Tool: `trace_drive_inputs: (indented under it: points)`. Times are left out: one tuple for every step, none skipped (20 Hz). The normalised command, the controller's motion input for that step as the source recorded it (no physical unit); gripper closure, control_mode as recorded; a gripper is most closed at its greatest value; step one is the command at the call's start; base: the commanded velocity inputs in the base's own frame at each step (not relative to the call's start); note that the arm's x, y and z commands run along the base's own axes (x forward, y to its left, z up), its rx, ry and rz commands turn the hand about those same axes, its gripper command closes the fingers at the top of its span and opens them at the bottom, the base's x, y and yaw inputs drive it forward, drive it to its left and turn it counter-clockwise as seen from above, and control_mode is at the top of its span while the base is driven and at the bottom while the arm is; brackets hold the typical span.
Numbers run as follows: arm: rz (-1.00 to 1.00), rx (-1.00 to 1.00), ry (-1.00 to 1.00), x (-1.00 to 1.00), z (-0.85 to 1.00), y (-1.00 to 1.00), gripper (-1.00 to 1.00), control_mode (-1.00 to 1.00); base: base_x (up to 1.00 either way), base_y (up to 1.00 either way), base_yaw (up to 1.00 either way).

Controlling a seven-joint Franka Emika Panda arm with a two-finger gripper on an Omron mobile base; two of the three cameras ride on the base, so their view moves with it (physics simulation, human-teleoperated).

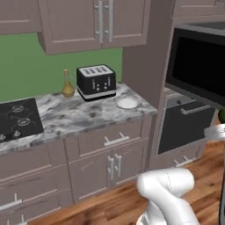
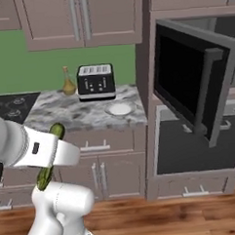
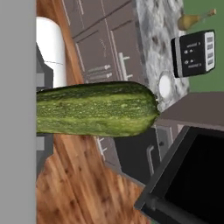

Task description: Pick the squash from the counter and place it in the microwave. Then turn on the microwave.

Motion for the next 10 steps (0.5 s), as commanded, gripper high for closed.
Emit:
trace_drive_inputs:
  points:
    - [0.00, 0.00, 0.00, 0.00, 0.00, 0.00, 1.00, 1.00, -0.39, 0.00, -0.49]
    - [0.00, 0.00, 0.00, 0.00, 0.00, 0.00, 1.00, 1.00, -0.33, 0.00, -0.51]
    - [0.00, 0.00, 0.00, 0.00, 0.00, 0.00, 1.00, 1.00, -0.29, 0.00, -0.52]
    - [0.00, 0.00, 0.00, 0.00, 0.00, 0.00, 1.00, 1.00, -0.29, 0.00, -0.53]
    - [0.00, 0.00, 0.00, 0.00, 0.00, 0.00, 1.00, 1.00, -0.27, 0.00, -0.54]
    - [0.00, 0.00, 0.00, 0.00, 0.00, 0.00, 1.00, 1.00, -0.26, 0.00, -0.54]
    - [0.00, 0.00, 0.00, 0.00, 0.00, 0.00, 1.00, 1.00, -0.24, 0.00, -0.56]
    - [0.00, 0.00, 0.00, 0.00, 0.00, 0.00, 1.00, 1.00, -0.20, 0.00, -0.57]
    - [0.00, 0.00, 0.00, 0.00, 0.00, 0.00, 1.00, 1.00, -0.09, 0.00, -0.57]
    - [0.00, 0.00, 0.00, 0.00, 0.00, 0.00, 1.00, 1.00, 0.00, 0.00, -0.58]
